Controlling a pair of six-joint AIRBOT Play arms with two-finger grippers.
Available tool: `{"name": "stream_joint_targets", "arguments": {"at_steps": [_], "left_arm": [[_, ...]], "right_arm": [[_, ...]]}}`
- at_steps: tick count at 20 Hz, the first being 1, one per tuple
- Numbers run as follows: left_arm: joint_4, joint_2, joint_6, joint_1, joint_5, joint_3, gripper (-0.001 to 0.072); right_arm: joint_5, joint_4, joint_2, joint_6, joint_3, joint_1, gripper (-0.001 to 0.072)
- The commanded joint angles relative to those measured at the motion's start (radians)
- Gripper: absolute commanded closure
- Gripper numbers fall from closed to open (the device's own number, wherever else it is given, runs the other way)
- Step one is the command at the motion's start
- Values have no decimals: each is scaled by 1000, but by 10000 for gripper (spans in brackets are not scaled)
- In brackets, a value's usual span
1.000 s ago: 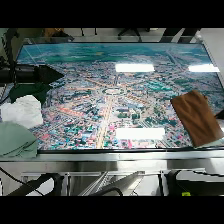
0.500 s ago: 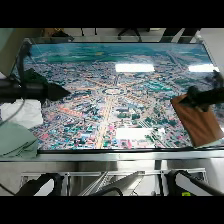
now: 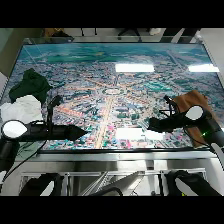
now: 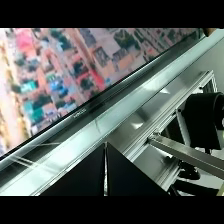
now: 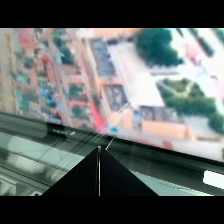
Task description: Fold the shirts.
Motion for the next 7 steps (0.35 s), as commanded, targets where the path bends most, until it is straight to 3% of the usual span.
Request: {"name": "stream_joint_targets", "arguments": {"at_steps": [1,7], "left_arm": [[-1,65,-13,-10,49,-58,692],[-1,115,-13,-10,91,-58,692]], "right_arm": [[-19,40,5,-2,-19,24,696],[-19,40,5,-2,-19,24,696]]}}
